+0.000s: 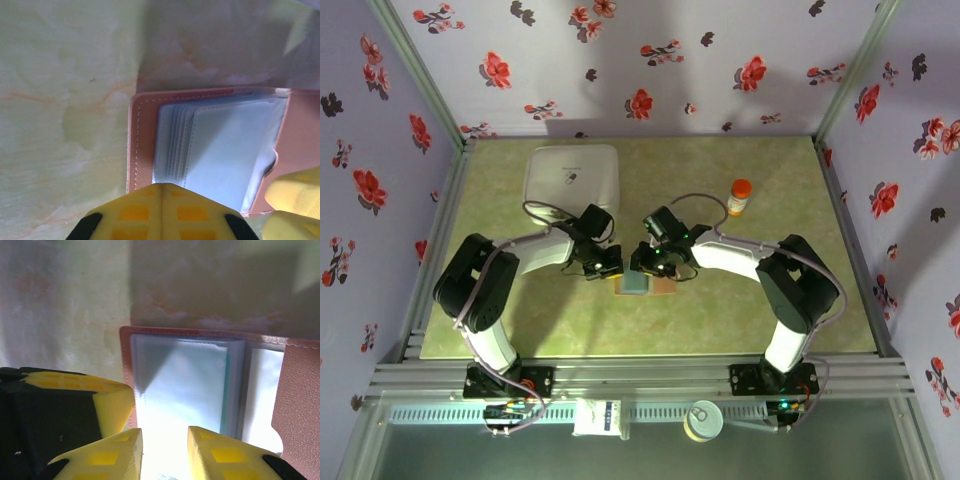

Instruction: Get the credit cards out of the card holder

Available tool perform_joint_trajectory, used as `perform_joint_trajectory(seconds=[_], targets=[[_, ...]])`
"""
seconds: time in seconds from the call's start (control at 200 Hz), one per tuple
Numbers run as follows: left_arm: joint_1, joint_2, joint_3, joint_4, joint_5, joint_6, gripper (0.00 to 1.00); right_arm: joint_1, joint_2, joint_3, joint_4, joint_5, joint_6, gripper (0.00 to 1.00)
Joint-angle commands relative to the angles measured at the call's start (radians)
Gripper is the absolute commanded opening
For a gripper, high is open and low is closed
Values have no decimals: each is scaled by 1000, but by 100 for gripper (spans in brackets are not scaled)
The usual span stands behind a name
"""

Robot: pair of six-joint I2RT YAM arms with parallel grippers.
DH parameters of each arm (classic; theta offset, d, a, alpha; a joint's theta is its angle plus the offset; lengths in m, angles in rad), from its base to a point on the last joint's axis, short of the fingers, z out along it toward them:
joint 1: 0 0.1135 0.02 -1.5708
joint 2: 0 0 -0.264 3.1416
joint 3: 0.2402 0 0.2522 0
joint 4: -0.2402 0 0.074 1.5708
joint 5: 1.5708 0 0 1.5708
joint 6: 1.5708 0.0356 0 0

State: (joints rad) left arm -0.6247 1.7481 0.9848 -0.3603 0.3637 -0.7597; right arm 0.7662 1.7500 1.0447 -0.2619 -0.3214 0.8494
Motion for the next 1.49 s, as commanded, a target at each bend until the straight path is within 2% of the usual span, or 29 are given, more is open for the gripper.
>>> perform_joint_trajectory(seconds=[0.0,0.315,0.565,0.765,0.945,1.49], targets=[[-4,29,20,-33,2,7,0,11,26,26,-46,-11,2,31],[-4,32,14,-64,-33,22,0,12,50,35,-64,12,-14,28],[-4,25,25,-86,-56,35,0,12,16,30,-132,92,-38,26],[-3,18,36,-93,-59,43,0,13,17,18,-129,93,-41,24],[-3,6,49,-104,-65,47,0,12,22,13,-122,100,-36,17],[-1,-82,72,-82,-33,-11,0,9,19,-25,-101,116,-24,14]])
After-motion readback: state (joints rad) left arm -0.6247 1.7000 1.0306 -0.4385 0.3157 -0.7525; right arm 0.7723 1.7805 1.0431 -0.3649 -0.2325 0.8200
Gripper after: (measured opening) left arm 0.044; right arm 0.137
